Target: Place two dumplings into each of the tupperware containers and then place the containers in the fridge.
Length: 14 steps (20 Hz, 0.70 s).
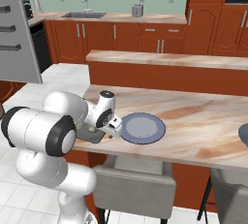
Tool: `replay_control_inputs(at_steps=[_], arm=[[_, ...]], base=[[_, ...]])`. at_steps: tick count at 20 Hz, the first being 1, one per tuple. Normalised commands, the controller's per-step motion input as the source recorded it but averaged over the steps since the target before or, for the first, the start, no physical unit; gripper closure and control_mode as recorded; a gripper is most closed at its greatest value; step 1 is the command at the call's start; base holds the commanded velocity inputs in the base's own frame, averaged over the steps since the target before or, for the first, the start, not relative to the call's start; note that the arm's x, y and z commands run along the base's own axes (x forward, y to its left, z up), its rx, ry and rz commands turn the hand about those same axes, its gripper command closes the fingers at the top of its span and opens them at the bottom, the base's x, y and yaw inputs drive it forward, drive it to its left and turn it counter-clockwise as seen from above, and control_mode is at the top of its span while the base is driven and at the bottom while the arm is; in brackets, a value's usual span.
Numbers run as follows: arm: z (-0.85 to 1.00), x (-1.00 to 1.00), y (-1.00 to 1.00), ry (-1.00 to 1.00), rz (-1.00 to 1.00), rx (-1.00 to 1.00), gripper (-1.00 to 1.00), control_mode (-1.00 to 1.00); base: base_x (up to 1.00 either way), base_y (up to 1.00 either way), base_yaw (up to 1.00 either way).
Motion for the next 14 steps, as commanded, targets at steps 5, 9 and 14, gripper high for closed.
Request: replay_control_inputs(at_steps=[5,9,14], arm=[[0.00,0.00,0.00,0.00,0.00,0.00,1.00,-1.00],[0.20,0.00,0.00,0.00,0.00,0.00,1.00,-1.00],[0.72,-0.05,0.00,0.00,-0.05,0.00,1.00,-1.00]], base=[[0.00,0.00,0.00],[0.00,0.00,0.00],[0.00,0.00,0.00]])
